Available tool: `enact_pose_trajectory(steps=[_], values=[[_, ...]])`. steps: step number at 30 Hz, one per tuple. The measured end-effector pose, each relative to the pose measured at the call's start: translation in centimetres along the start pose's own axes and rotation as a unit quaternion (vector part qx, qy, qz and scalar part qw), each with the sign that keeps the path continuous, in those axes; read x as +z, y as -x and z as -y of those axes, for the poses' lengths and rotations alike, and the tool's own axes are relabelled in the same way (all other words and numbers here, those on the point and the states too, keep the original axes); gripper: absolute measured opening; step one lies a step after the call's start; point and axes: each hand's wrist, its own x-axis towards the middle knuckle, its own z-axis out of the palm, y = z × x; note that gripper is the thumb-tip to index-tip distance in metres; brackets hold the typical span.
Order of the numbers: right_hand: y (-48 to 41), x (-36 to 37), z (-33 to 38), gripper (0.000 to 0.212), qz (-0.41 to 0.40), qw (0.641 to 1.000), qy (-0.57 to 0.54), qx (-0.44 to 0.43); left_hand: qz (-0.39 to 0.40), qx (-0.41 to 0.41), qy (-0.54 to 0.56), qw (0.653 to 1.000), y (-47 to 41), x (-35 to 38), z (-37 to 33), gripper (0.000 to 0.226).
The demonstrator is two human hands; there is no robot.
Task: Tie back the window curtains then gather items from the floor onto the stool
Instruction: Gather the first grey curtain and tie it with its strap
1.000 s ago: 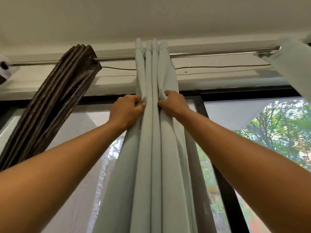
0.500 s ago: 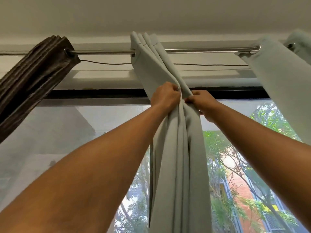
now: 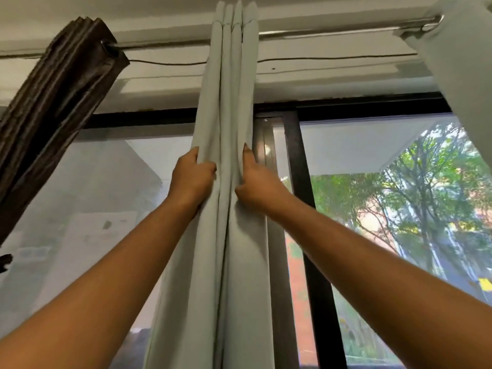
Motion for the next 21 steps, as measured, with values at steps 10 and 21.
enact_pose_trajectory(steps=[10,21], values=[[8.7,3.9,1.4,0.035,-0.193,0.968,0.161,0.007,-0.001,0.114,-0.175,0.978,8.0,-2.8,2.6,0.059],[9.6,4.6,0.8,0.062,-0.05,0.97,0.176,0.16,0.052,0.145,-0.267,0.951,9.8,-4.0,4.5,0.088]])
